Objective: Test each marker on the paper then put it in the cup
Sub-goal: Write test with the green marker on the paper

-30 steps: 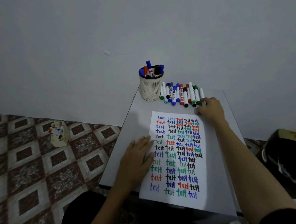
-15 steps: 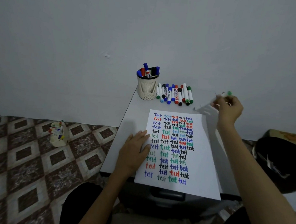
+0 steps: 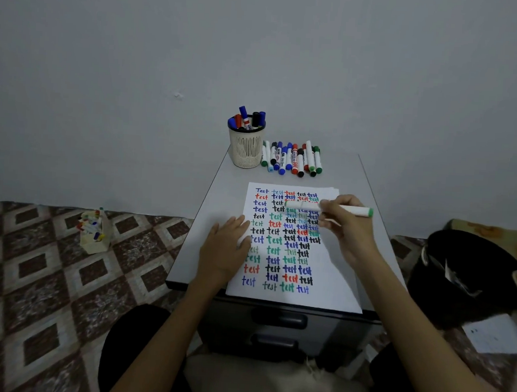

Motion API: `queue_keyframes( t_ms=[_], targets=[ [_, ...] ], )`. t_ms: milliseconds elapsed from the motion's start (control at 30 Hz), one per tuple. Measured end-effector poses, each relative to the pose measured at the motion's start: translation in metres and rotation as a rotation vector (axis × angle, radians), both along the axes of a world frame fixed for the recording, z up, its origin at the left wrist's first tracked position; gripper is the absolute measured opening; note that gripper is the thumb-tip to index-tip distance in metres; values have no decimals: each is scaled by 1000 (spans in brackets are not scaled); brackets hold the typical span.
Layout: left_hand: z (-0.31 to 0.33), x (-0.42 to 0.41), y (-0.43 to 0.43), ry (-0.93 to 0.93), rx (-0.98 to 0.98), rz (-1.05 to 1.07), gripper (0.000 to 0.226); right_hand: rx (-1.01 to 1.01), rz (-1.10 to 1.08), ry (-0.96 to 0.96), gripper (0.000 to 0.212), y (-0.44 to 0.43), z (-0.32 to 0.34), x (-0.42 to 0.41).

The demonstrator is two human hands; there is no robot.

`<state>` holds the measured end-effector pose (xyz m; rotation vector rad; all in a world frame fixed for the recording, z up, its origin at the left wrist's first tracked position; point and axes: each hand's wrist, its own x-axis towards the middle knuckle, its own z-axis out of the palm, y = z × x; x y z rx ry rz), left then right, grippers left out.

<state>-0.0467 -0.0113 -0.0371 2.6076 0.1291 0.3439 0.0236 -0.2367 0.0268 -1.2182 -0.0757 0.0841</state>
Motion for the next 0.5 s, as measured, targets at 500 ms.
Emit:
queue_keyframes(
  t_ms=[500],
  targets=[
    [49,-6,-59,-19,-286,-478,31,-41,174,-100,28,15,1,-25]
  ],
)
